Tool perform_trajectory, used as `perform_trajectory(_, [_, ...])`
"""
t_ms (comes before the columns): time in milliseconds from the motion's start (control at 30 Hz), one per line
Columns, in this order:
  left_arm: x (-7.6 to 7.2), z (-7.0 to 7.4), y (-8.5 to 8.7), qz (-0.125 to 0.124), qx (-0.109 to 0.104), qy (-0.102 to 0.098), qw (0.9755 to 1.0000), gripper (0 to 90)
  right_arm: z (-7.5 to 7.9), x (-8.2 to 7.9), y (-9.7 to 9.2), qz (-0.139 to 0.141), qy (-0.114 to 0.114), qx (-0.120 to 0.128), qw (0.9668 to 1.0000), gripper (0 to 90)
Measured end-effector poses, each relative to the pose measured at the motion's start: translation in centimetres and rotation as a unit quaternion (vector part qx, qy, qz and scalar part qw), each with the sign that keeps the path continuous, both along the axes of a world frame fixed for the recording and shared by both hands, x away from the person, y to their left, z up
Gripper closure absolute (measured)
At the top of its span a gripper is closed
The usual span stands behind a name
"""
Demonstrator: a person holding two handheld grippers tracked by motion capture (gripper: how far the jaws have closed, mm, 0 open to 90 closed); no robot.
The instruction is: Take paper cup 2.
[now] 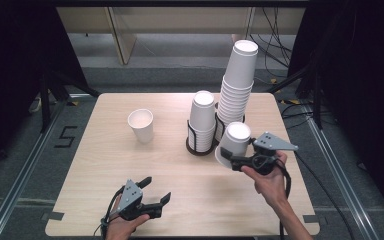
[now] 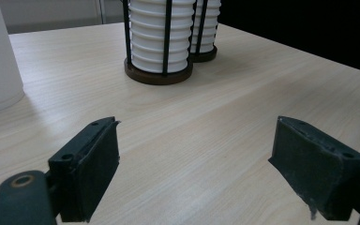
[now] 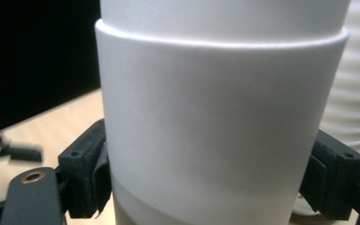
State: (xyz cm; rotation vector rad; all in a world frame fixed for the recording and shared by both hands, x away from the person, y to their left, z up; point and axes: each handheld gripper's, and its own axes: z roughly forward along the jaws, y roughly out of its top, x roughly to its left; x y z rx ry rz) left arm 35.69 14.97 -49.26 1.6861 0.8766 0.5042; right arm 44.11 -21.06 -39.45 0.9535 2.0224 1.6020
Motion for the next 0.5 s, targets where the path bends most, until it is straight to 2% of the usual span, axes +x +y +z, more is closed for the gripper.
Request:
perform_trajectory(67, [0.1,0.0,0.0,-0.004,-0.004,-0.004,1.0000,14.5,-0.8,-0.2,0.9,0.012,0.011,-0.002,0.9999,17.9])
perform_trajectory(100, [0.1,-0.1,-0.1,-0.006,-0.008,-0.006,0.9999,14.4,-1.1,-0.2,1.2,0.020,0.005,-0.009,0.9997,17.9])
perform_trajectory(133, [0.1,-0.1,-0.1,-0.008,-0.010,-0.007,0.9999,14.5,-1.4,-0.5,1.7,0.022,0.019,-0.002,0.9996,17.9])
perform_trajectory(167, [0.0,-0.1,-0.2,-0.009,-0.013,-0.007,0.9999,14.5,-1.8,-0.4,2.0,0.027,0.009,-0.007,0.9996,17.9])
perform_trajectory(200, [0.0,-0.1,-0.2,-0.008,-0.012,-0.006,0.9999,14.5,-2.1,-0.5,2.2,0.030,0.011,-0.009,0.9994,17.9])
perform_trajectory(233, [0.0,0.0,-0.1,-0.008,-0.012,-0.006,0.9999,14.5,-2.3,-0.7,2.6,0.036,0.028,-0.005,0.9989,17.9])
perform_trajectory(267, [0.0,0.0,-0.1,-0.011,-0.015,-0.010,0.9998,14.4,-2.7,-0.6,2.8,0.043,0.022,-0.007,0.9988,17.9])
perform_trajectory(300, [0.0,0.0,-0.1,-0.009,-0.010,-0.009,0.9999,14.4,-2.9,-0.8,3.1,0.045,0.029,-0.004,0.9986,17.9])
perform_trajectory(433, [-0.1,-0.1,-0.1,-0.011,-0.008,-0.009,0.9999,14.4,-3.6,-1.0,3.8,0.061,0.027,-0.010,0.9977,17.9])
perform_trajectory(500, [-0.1,-0.1,-0.2,-0.012,-0.010,-0.014,0.9998,14.4,-3.8,-1.2,4.0,0.065,0.036,-0.001,0.9972,17.9])
